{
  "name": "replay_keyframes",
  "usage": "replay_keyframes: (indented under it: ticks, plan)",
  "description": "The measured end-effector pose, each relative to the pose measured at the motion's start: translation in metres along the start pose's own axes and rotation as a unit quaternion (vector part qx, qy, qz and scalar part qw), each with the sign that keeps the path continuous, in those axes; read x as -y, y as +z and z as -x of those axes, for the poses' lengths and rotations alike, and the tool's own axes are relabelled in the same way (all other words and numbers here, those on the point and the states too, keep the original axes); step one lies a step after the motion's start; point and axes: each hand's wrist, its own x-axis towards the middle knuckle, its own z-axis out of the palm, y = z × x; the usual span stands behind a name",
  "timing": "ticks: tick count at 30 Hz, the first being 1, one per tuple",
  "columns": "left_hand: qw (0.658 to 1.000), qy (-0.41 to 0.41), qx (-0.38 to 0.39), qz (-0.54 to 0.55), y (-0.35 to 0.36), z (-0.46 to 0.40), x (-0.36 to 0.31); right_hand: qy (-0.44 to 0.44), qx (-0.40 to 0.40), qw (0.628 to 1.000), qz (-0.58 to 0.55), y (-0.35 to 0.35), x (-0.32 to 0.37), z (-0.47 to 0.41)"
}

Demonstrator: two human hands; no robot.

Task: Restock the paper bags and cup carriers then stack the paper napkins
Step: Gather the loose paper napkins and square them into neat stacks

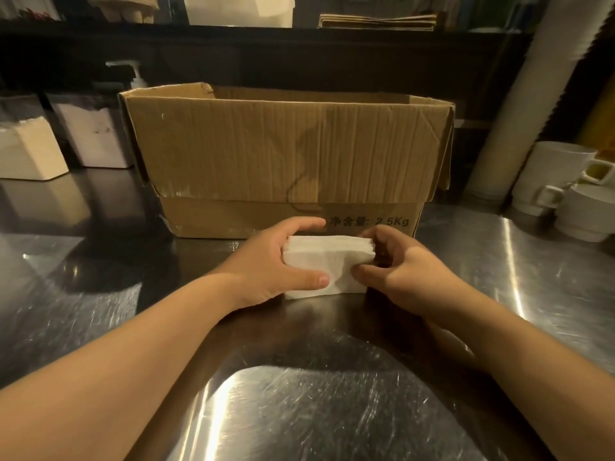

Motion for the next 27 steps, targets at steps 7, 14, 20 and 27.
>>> replay_keyframes:
  ticks: [7, 14, 20, 27]
  plan:
    - [0.998, -0.019, 0.04, 0.047, -0.0031, 0.0004, 0.0012, -0.045, 0.047, 0.995, -0.071, -0.0022, -0.0005, 0.0028]
    - [0.998, -0.016, 0.031, 0.048, -0.0004, 0.0002, -0.0014, -0.027, 0.045, 0.997, -0.057, -0.0059, 0.0016, 0.002]
    - [0.999, -0.03, 0.02, 0.026, 0.0, -0.0007, -0.002, -0.012, 0.055, 0.997, 0.049, -0.0075, 0.0032, -0.0007]
    - [0.999, -0.046, 0.023, -0.008, -0.0021, -0.0035, 0.0005, 0.004, 0.053, 0.997, 0.055, -0.0078, 0.0058, -0.0058]
